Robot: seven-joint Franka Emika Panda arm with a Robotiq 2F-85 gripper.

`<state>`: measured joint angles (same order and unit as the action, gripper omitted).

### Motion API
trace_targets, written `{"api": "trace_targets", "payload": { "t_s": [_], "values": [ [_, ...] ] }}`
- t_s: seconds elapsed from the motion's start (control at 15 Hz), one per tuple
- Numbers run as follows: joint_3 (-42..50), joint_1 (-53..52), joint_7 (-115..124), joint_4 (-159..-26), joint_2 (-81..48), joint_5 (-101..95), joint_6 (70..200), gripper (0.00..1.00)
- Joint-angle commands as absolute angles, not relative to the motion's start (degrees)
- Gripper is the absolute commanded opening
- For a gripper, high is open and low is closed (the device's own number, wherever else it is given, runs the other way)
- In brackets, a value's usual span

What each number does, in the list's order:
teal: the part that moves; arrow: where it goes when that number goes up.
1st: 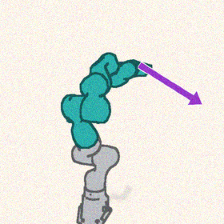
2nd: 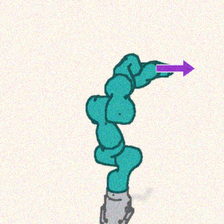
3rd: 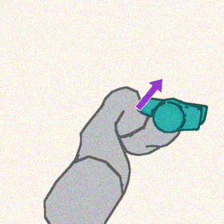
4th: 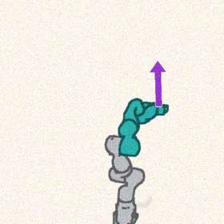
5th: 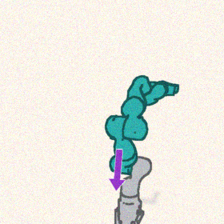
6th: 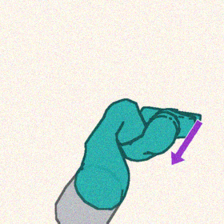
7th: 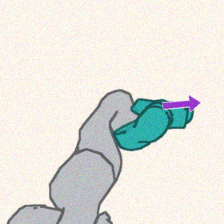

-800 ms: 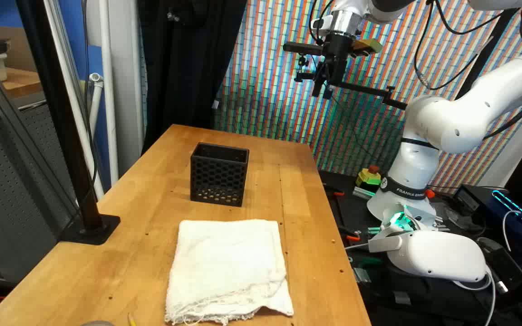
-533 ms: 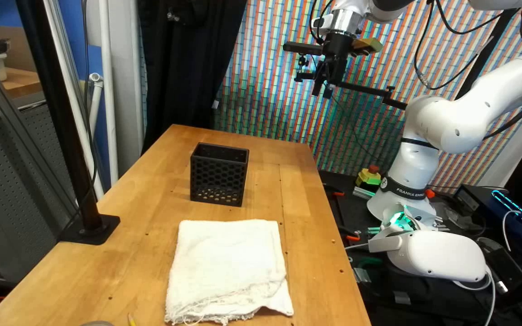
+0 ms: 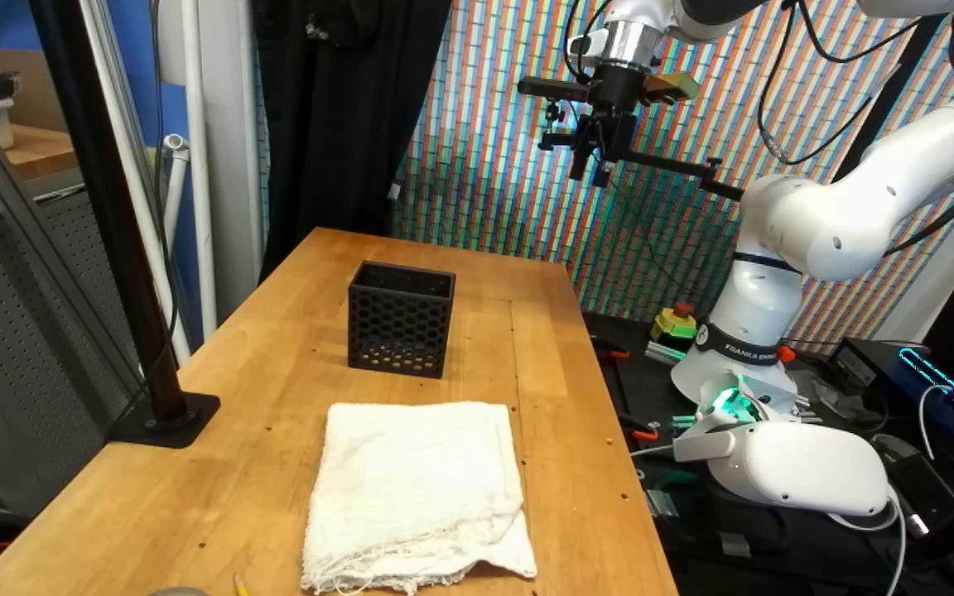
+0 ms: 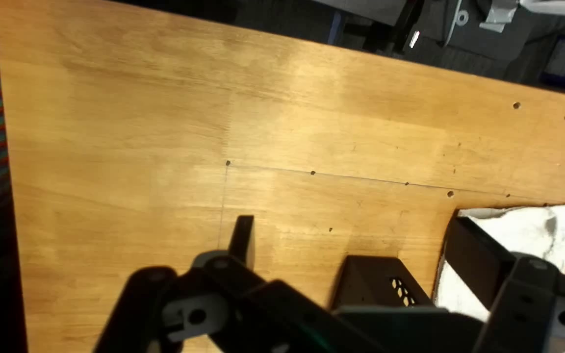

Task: Put the white towel inside the black basket

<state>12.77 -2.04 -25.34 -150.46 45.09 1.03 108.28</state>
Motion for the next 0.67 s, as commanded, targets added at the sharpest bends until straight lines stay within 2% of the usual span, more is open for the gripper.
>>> {"api": "trace_targets", "payload": {
  "t_s": [0.0, 0.6],
  "values": [
    [6.99, -6.37, -26.45, -149.22, 42.89, -0.04, 107.24, 1.0],
    [-6.0, -19.07, -29.32, -141.27, 30.36, -1.15, 116.48, 1.0]
  ]
}}
